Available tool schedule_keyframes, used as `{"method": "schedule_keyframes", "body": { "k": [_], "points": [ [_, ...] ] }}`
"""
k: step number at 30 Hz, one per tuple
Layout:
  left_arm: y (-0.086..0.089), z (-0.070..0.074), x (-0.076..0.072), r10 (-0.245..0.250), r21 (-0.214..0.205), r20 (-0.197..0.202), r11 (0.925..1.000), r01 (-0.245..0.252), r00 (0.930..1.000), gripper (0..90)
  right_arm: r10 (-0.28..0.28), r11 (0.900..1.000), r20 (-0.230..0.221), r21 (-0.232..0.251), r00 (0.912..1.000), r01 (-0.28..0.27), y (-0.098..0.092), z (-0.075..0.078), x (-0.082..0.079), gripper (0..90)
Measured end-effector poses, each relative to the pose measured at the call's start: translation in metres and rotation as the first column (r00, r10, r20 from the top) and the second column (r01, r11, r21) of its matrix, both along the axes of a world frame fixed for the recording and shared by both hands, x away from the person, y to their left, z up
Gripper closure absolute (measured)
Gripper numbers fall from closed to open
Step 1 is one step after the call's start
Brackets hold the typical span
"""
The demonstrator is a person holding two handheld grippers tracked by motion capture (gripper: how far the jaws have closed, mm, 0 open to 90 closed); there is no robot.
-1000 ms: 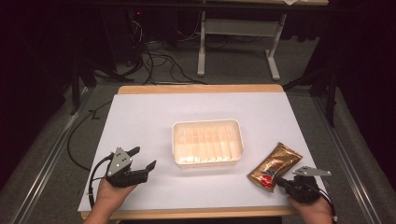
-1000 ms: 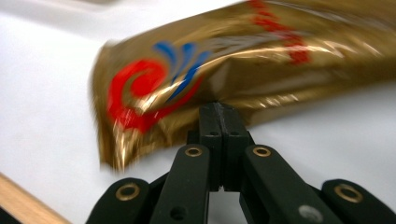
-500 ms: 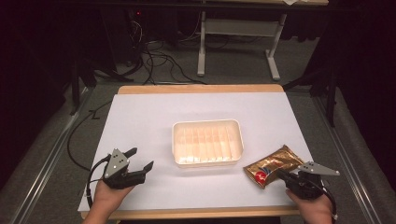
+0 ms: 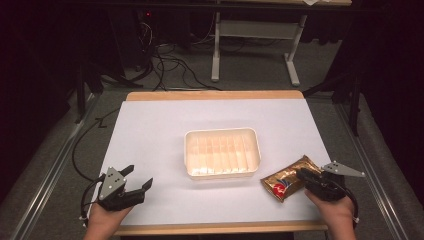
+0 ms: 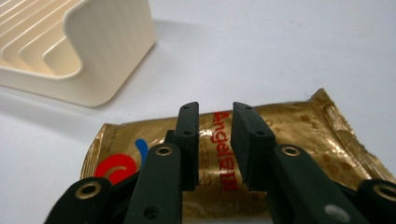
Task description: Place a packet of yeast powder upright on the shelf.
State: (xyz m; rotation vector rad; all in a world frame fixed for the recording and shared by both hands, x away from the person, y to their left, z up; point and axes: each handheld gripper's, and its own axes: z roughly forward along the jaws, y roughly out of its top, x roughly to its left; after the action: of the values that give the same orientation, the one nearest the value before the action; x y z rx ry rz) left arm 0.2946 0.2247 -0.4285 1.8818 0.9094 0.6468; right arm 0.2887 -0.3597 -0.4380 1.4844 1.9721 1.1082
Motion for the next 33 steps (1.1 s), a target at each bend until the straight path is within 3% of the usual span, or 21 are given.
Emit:
{"method": "schedule_keyframes", "body": {
  "k": [7, 16, 24, 33],
  "points": [
    [0.005, -0.002, -0.005, 0.020, 0.006, -0.007, 0.9998, -0.020, 0.9998, 24.2, -0.035, 0.9987, 0.021, 0.037, 0.9992, 0.034, -0.008, 0.003, 0.009, 67.1],
    [0.003, -0.004, -0.005, 0.017, 0.014, -0.016, 0.9998, -0.017, 0.9997, 24.2, -0.126, 0.9897, 0.041, 0.074, 0.9912, 0.123, -0.031, 0.005, 0.010, 57.2],
    [0.002, -0.005, -0.005, 0.012, 0.020, -0.020, 0.9997, -0.011, 0.9997, 24.2, -0.222, 0.9637, -0.006, 0.151, 0.9750, 0.220, -0.061, -0.007, 0.010, 49.7],
    [0.000, -0.006, -0.003, 0.003, 0.024, -0.026, 0.9997, -0.002, 0.9997, 24.2, -0.262, 0.9398, -0.065, 0.210, 0.9629, 0.270, -0.074, -0.019, 0.008, 40.9]
  ]
}}
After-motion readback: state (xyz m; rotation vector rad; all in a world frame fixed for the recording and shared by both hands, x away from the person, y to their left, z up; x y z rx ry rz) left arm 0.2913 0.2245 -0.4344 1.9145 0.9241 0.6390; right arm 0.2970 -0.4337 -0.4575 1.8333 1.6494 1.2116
